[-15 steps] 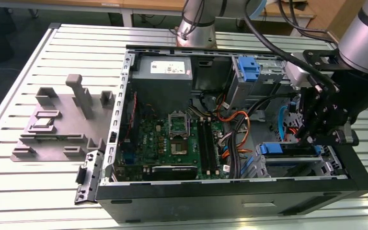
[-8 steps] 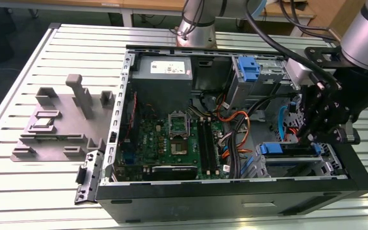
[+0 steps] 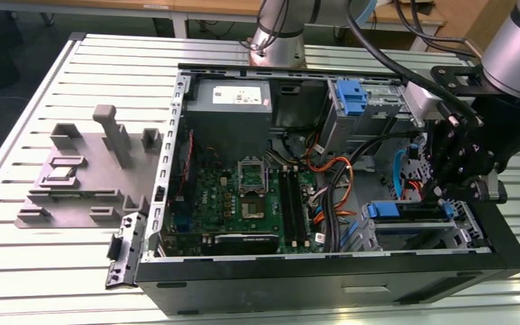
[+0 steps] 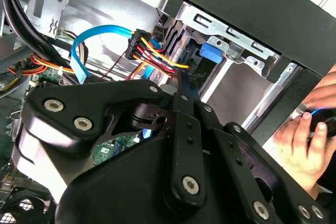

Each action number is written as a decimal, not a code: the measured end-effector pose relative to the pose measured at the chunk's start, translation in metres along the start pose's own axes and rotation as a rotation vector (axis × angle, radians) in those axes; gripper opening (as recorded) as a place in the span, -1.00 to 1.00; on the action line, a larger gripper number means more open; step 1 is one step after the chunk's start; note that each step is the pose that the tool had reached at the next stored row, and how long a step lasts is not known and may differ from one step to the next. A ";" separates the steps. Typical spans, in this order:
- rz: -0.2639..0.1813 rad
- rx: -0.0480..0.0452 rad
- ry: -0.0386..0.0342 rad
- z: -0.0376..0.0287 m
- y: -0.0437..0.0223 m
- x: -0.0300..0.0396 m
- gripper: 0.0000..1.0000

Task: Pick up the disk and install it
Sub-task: 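Insert the first disk wire, then insert the second disk wire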

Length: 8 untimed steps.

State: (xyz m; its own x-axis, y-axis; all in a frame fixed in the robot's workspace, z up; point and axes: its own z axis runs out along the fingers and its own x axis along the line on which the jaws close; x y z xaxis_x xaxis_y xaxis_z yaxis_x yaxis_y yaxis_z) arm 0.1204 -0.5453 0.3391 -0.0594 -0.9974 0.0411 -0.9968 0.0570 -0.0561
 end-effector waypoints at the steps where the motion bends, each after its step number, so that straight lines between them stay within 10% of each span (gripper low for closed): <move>1: 0.000 -0.0001 0.0000 0.0000 0.0000 0.0000 -0.80; 8: 0.000 -0.0005 0.0001 0.0000 0.0000 0.0000 -0.80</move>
State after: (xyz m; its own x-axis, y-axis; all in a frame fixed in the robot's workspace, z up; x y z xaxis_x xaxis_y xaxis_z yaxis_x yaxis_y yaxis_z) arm 0.1204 -0.5453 0.3392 -0.0594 -0.9974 0.0412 -0.9968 0.0570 -0.0556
